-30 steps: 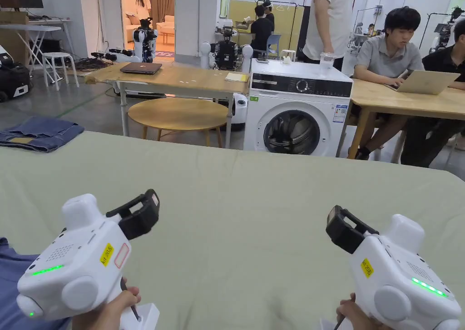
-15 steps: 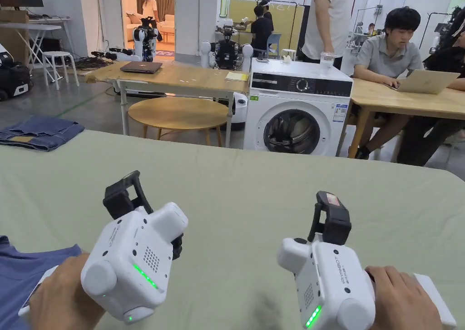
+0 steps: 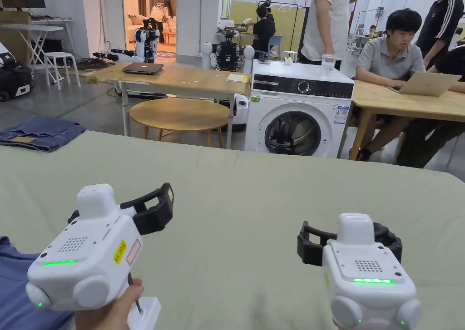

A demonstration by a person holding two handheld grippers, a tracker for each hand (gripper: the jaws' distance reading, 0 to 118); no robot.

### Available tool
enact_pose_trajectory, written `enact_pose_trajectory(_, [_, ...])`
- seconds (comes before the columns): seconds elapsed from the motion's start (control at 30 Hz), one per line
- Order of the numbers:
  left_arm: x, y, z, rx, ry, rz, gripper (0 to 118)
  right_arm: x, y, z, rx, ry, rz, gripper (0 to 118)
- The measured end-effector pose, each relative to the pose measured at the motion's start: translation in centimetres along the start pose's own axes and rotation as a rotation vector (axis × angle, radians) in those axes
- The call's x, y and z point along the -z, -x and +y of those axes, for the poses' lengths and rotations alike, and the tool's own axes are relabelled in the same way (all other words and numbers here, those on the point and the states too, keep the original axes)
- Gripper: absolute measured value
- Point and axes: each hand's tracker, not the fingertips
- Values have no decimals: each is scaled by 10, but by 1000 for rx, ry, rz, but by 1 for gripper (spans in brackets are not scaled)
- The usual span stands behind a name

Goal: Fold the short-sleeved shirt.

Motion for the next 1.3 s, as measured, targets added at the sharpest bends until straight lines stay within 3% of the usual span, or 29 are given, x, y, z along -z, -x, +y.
enact_pose_trajectory(0.13, [1,-12,0,120,20,73,118,-3,-8,-1,113,-23,-22,118])
enact_pose_trajectory(0.3, [8,-35,-4,388,116,65,118,-1,-7,-1,98,-12,-9,118])
enact_pose_trajectory(0.47, [7,-41,-4,366,115,66,118,-5,3,-4,20,-11,-14,118])
enact_pose_trajectory(0.63, [6,-36,-6,321,144,90,115,-12,5,-1,21,-27,-24,112])
enact_pose_trajectory(0.7, [3,-36,-8,332,142,98,86,-13,5,-1,29,-30,-13,107])
enact_pose_trajectory(0.77, [4,-38,-9,356,145,114,35,-16,8,1,22,-41,-2,90])
enact_pose_trajectory(0.8, [5,-39,-10,375,149,122,17,-16,11,1,9,-43,-7,83])
enact_pose_trajectory(0.83, [5,-41,-11,398,148,140,8,-16,12,2,7,-45,-6,71])
enact_pose_trajectory(0.9, [5,-43,-12,414,143,153,3,-15,13,1,0,-47,-9,17])
enact_pose_trajectory(0.93, [4,-42,-11,407,147,140,1,-15,14,0,-6,-44,-36,0])
enact_pose_trajectory(1.07, [3,-42,-13,433,147,133,0,-14,13,-2,28,-33,-41,0])
enact_pose_trajectory(1.3, [0,-37,-11,407,159,100,0,-17,15,-1,4,-23,-38,0])
